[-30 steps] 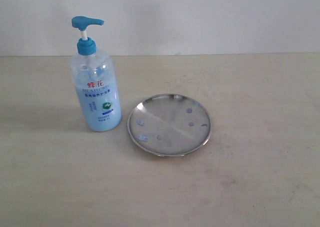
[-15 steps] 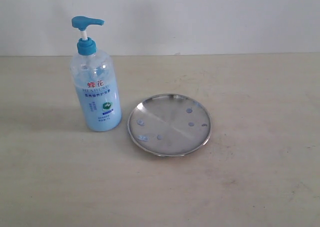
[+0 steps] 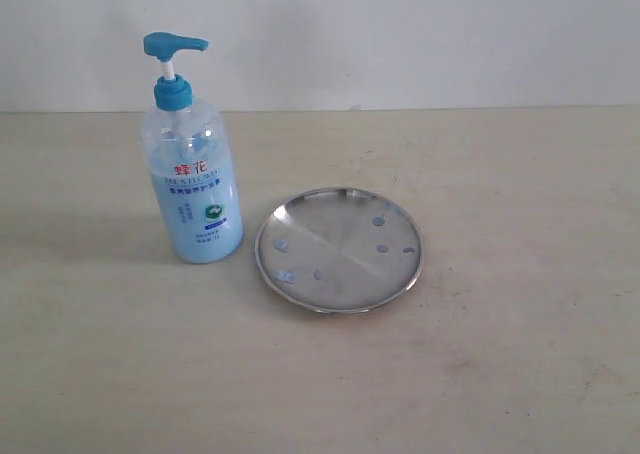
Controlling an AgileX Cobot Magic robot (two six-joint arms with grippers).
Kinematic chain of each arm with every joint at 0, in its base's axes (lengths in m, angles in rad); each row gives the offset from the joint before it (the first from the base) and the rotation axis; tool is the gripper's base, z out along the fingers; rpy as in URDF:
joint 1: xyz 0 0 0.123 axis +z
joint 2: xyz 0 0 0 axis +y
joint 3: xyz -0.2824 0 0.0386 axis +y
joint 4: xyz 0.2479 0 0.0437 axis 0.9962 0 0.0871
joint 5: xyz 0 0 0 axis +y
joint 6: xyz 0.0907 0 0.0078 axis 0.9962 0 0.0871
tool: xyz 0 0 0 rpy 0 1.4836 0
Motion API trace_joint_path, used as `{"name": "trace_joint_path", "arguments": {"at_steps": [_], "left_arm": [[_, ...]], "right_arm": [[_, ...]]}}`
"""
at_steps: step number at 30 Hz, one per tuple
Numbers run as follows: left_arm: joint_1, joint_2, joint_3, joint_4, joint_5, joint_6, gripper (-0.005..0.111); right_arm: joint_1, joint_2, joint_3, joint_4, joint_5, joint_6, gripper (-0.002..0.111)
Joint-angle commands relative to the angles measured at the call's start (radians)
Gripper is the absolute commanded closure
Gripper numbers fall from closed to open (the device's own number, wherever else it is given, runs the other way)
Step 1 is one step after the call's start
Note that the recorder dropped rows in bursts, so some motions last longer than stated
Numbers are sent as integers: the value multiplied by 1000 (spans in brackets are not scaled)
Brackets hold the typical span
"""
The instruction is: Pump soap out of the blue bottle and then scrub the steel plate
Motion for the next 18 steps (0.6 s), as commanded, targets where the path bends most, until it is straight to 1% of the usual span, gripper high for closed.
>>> {"name": "trace_joint_path", "arguments": {"at_steps": [1, 8, 13, 16, 18], "left_arm": [[-11, -2, 3, 12, 24, 15, 103], [-11, -2, 3, -3, -5, 0, 103], [-11, -2, 3, -3, -89, -119, 103], [-11, -2, 3, -3, -77, -181, 103], [-11, -2, 3, 16, -58, -264, 103]], "right_arm": [[-2, -5, -1, -4, -3, -4, 109], [-2, -5, -1, -4, -3, -4, 109], [-2, -5, -1, -4, -3, -4, 109], [-2, -5, -1, -4, -3, -4, 109], [-2, -5, -1, -4, -3, -4, 109]]}}
